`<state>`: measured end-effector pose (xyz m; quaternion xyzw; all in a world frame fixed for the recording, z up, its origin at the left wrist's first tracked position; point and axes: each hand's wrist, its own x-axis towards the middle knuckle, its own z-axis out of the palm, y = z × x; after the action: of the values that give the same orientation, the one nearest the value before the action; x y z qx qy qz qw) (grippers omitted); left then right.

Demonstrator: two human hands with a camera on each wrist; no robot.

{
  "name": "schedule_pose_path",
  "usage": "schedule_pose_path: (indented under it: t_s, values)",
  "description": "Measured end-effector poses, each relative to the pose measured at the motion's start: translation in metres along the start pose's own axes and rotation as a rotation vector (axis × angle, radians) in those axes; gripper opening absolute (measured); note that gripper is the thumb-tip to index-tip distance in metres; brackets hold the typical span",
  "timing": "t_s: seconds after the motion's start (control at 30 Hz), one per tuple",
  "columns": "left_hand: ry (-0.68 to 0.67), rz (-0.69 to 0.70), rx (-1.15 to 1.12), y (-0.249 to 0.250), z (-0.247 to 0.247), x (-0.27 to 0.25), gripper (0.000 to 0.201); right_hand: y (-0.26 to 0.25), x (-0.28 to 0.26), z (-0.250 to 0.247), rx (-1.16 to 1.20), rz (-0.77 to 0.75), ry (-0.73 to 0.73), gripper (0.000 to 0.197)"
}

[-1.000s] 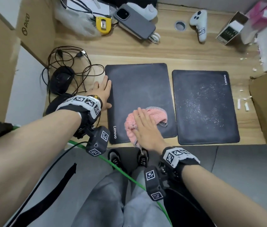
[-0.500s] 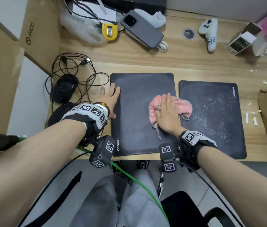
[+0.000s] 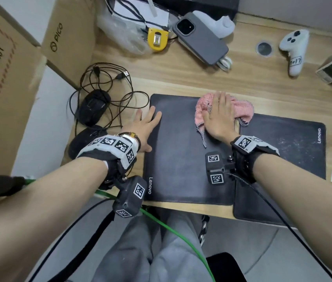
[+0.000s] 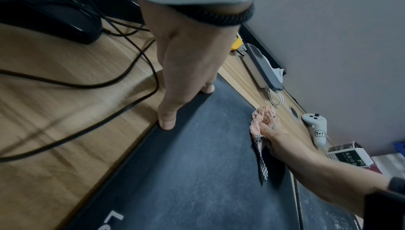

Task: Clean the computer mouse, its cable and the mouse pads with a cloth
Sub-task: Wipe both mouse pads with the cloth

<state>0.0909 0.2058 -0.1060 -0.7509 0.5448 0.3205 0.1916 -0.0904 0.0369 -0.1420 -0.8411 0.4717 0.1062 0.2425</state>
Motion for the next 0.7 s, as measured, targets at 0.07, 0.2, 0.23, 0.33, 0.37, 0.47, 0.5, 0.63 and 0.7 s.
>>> schedule_pose_path:
  t_s: [0.07, 0.2, 0.23, 0.33, 0.37, 0.47, 0.5, 0.63, 0.7]
  values:
    - [0.0, -0.004, -0.028, 0.0, 0.0, 0.0, 0.11, 0.001, -0.005, 0.001, 0.02, -0.008, -0.009, 0.068]
    - [0.046, 0.009, -0.058, -0.003, 0.003, 0.0, 0.109, 0.001, -0.05, 0.019, 0.07, 0.042, 0.058, 0.067]
    - [0.063, 0.014, -0.058, -0.005, 0.005, 0.0, 0.108, 0.001, -0.066, 0.026, 0.079, 0.058, 0.077, 0.067]
    - [0.127, 0.034, -0.041, -0.008, 0.01, -0.001, 0.105, 0.004, -0.111, 0.047, 0.088, 0.092, 0.089, 0.065]
    - [0.149, 0.043, -0.047, -0.007, 0.012, -0.001, 0.104, 0.005, -0.124, 0.053, 0.092, 0.106, 0.092, 0.064]
    - [0.197, 0.047, -0.077, -0.005, 0.02, -0.002, 0.093, 0.005, -0.155, 0.066, 0.117, 0.15, 0.096, 0.063]
    - [0.204, 0.051, -0.08, -0.007, 0.021, -0.002, 0.091, 0.002, -0.164, 0.07, 0.131, 0.161, 0.094, 0.063]
    - [0.185, 0.072, -0.08, -0.013, 0.023, 0.003, 0.096, -0.007, -0.192, 0.086, 0.16, 0.184, 0.095, 0.069]
    - [0.182, 0.08, -0.079, -0.013, 0.022, 0.004, 0.097, -0.007, -0.2, 0.09, 0.177, 0.194, 0.088, 0.072]
